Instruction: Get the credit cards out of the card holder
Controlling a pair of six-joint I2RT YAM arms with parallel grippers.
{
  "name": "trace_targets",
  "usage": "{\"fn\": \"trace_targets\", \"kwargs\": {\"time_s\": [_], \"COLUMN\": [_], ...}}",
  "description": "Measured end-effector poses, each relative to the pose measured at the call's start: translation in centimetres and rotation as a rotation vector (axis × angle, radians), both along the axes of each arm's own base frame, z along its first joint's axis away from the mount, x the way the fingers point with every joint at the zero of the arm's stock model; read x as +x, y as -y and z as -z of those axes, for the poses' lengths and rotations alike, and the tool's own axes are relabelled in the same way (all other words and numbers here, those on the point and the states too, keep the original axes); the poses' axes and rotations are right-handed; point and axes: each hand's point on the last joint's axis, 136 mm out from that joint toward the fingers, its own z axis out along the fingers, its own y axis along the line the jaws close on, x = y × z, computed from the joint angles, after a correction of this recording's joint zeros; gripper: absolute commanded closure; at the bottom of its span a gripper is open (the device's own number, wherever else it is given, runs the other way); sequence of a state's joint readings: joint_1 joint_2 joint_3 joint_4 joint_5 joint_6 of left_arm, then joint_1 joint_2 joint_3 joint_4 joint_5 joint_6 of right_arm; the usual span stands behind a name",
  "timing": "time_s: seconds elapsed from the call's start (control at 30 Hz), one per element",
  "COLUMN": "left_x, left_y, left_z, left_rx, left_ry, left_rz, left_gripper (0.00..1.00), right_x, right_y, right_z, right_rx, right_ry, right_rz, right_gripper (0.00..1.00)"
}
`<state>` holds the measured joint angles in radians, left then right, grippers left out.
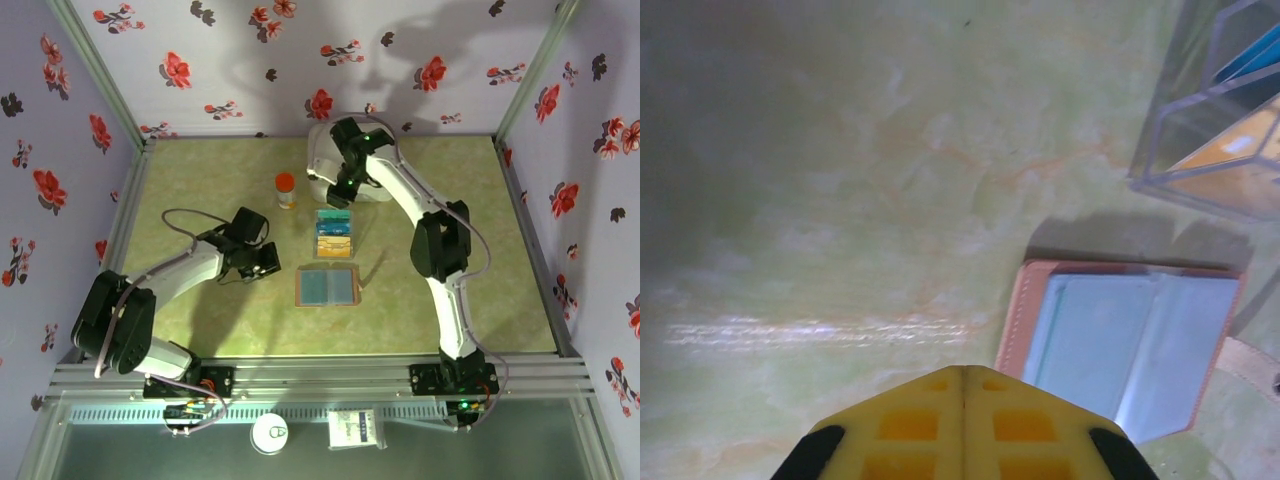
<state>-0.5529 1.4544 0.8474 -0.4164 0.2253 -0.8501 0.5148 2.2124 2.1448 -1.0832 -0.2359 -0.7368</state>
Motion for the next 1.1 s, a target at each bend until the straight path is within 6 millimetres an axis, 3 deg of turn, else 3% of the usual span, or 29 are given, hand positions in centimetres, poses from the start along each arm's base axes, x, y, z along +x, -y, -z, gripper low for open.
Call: {"fn": "trace_targets", "kwargs": {"time_s": [0.27,0.47,0.8,1.1], "left_x": [0.6,0.9,0.6,-0.9], "left_y": [1.5,2.5,2.9,1.9], "left_z": [-0.5,-0.9,-1.4,-4.2], "left_rx": [-0.011,-0.025,-0.009,0.016], "left_ry": [0.043,0.094,0.146,0.128], "left_rz": [0.045,0.082,0.168,0.172], "left_gripper": [0.97,0.97,0.97,0.96], "right_x": [-0.8,-3.2,-7.2,-9.6], "right_y": [0.1,0.1,-3.0,-4.9], "right_z": [-0.5,0.2,-1.2,0.9], "right_rx": [0.121,0.211,0.361,0.406], "right_ry": [0.009,-0.015,-0.004,-0.057], "right_rz": [0.217,0.364,0.453,0.564], "right_gripper": [0.7,0.7,0.7,0.7]}}
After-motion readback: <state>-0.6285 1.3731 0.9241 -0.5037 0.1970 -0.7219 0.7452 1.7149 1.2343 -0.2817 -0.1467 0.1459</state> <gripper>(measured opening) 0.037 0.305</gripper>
